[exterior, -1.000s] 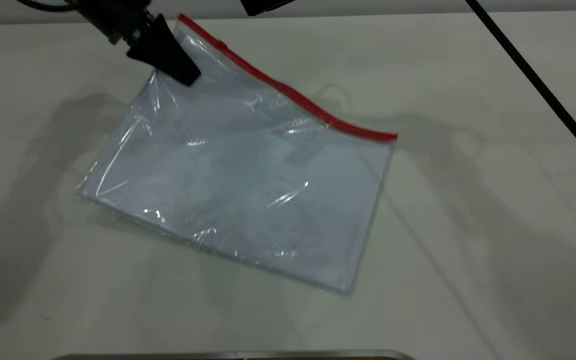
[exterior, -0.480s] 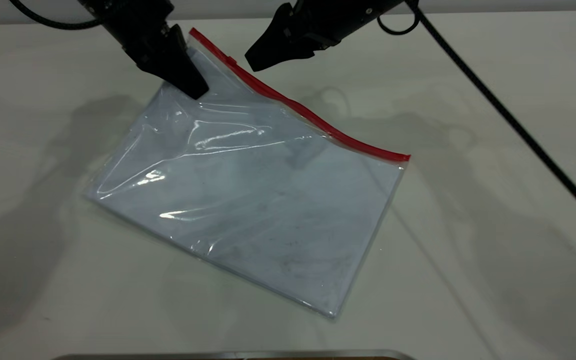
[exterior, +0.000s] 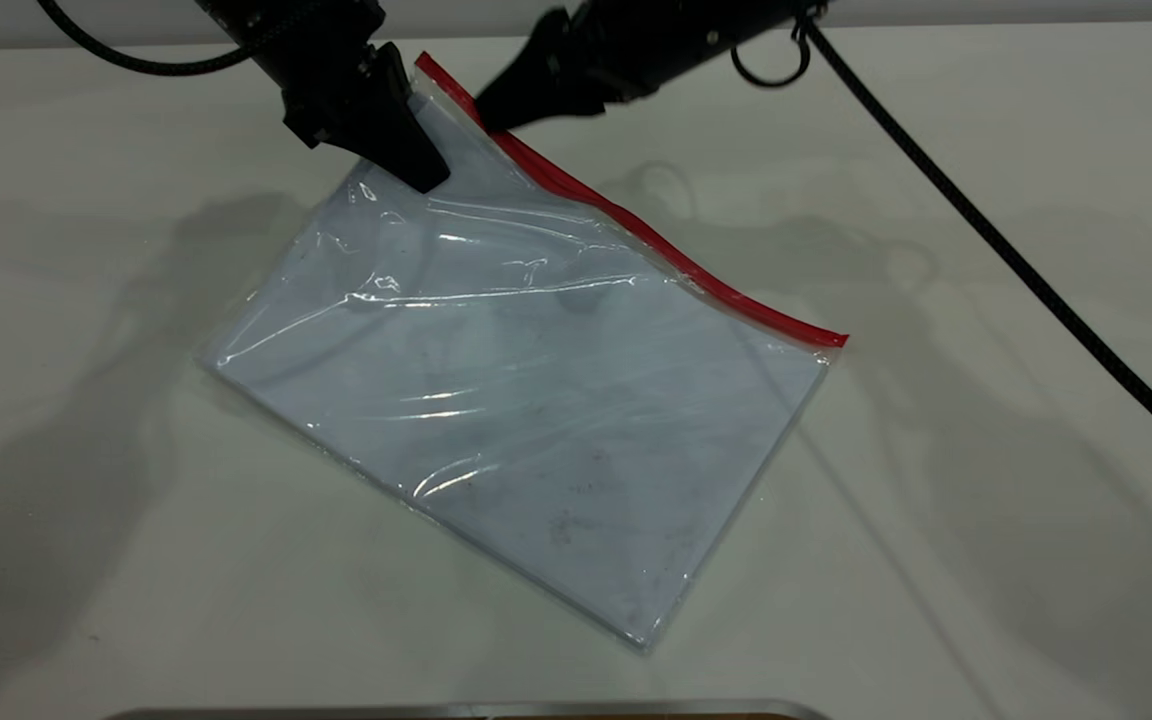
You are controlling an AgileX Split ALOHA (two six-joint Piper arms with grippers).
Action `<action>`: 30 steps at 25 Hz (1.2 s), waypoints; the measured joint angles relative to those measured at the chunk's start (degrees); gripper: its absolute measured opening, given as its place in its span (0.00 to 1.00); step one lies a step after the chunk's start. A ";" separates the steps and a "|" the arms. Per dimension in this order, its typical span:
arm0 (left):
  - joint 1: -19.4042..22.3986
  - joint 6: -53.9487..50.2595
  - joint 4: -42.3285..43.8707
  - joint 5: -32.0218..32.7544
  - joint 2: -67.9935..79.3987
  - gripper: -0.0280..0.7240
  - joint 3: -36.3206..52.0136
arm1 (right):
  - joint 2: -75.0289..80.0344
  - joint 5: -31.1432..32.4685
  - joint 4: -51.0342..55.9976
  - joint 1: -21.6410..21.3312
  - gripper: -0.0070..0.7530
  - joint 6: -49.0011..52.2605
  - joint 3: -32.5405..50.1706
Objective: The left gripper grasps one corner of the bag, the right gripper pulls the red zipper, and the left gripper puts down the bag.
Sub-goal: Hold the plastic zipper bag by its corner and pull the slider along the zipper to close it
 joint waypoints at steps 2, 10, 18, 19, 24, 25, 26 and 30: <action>-0.05 0.00 0.00 -0.12 0.00 0.11 0.00 | 0.40 -0.05 0.18 0.00 0.54 -0.05 0.00; -0.05 0.03 0.00 -0.19 0.00 0.11 0.00 | 0.41 -0.32 1.91 0.00 0.48 -0.31 0.00; -0.05 0.03 -1.71 -1.06 0.00 0.11 0.00 | 0.41 -0.27 1.59 0.00 0.33 -0.31 0.00; -0.05 0.03 -1.86 -1.18 0.00 0.11 0.00 | 0.41 -0.27 1.59 0.00 0.34 -0.31 0.00; -0.05 0.03 -2.09 -1.33 0.00 0.11 0.00 | 0.57 -0.27 1.48 0.00 0.31 -0.50 0.00; -0.05 0.03 -2.09 -1.33 0.00 0.11 0.00 | 0.57 -0.27 1.46 0.00 0.28 -0.79 0.00; -0.05 0.03 -2.09 -1.47 0.00 0.11 0.00 | 0.57 -0.27 1.41 0.00 0.23 -1.12 0.00; -0.05 0.03 -2.22 -1.66 0.00 0.11 0.00 | 0.57 -0.15 1.31 0.00 0.06 -1.76 0.00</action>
